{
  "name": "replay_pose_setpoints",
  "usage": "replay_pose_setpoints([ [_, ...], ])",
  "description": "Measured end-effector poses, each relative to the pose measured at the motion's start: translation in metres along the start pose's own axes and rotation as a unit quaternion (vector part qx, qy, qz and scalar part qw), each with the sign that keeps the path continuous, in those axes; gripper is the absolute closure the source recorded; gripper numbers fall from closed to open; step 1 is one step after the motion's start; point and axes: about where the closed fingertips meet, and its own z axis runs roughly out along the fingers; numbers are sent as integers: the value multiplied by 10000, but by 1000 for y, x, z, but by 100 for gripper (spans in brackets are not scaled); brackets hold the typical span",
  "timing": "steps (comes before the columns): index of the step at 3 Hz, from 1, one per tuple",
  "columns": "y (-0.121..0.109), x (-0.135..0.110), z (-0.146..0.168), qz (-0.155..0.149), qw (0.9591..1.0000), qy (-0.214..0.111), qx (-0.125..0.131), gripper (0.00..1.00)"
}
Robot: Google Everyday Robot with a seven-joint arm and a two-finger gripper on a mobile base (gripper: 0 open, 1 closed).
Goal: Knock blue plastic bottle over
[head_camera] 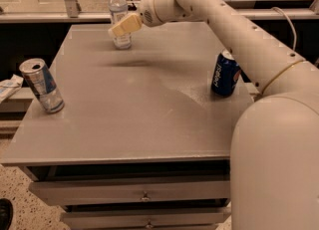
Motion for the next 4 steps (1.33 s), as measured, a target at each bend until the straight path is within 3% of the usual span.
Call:
replay_pose_setpoints([
  [2,7,-7,32,193,9988,-433,73,0],
  [3,11,-7,45,261,9984,-486,98,18],
  [4,11,-7,51,281,9981,-533,158,49],
])
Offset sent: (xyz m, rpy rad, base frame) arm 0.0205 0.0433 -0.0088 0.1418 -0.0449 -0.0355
